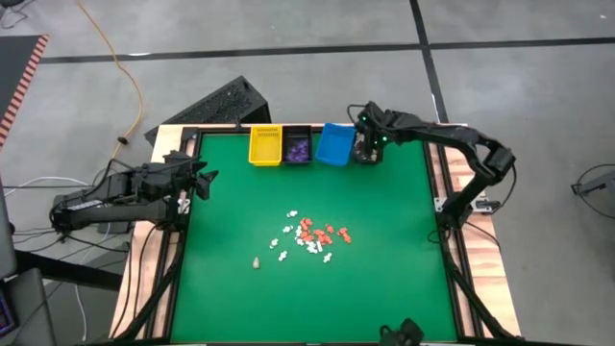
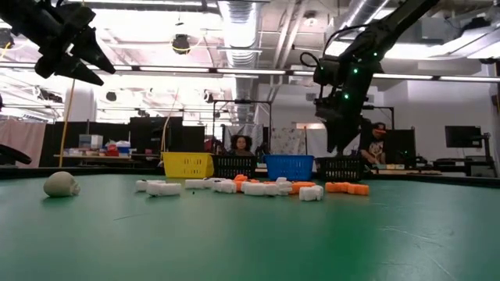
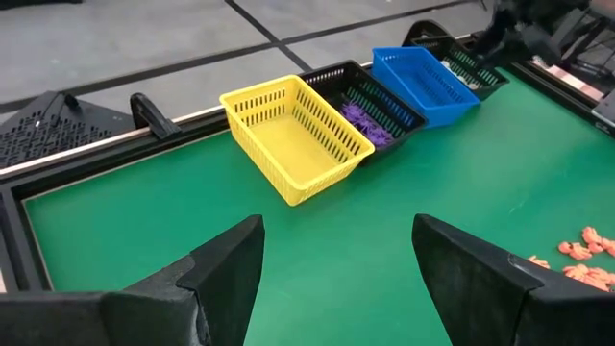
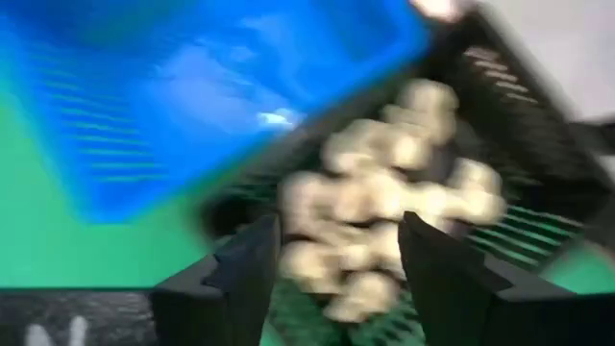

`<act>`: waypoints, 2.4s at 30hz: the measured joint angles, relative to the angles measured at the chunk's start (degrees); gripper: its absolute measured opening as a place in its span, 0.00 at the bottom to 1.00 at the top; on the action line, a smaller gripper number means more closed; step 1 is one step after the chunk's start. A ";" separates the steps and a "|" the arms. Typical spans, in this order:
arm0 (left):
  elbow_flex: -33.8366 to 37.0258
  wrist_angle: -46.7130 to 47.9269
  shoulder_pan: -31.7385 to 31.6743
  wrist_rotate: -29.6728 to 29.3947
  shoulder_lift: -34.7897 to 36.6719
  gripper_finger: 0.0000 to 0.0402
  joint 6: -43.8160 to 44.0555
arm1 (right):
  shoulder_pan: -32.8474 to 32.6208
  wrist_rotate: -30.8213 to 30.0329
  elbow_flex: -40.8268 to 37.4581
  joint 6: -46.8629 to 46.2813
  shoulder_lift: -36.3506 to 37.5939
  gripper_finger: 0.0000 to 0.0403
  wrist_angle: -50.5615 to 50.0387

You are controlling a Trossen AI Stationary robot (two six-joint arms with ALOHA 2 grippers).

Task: Sort Halloween decoration
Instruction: Put the white skull toy into the right black basket

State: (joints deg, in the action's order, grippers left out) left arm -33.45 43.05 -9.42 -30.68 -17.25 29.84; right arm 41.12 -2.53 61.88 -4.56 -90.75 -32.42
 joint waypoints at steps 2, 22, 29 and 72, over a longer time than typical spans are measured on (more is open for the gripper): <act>0.00 0.00 0.00 -0.01 0.01 0.64 0.22 | -0.53 7.12 1.52 -0.51 0.01 0.61 0.52; 0.00 0.00 -0.01 1.44 0.01 0.64 1.37 | -41.34 -0.53 6.09 -6.97 -3.40 0.61 39.51; 0.02 0.00 0.00 1.92 -0.01 0.64 1.39 | -47.76 -5.62 11.95 -6.97 -14.09 0.61 45.99; 0.02 1.01 0.01 4.52 0.01 0.64 1.47 | -55.13 0.08 44.68 -0.93 -48.97 0.61 37.88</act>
State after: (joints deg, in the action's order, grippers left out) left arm -33.43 44.05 -9.41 -26.15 -17.23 31.31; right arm -14.00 -2.44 106.56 -5.49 -139.72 5.46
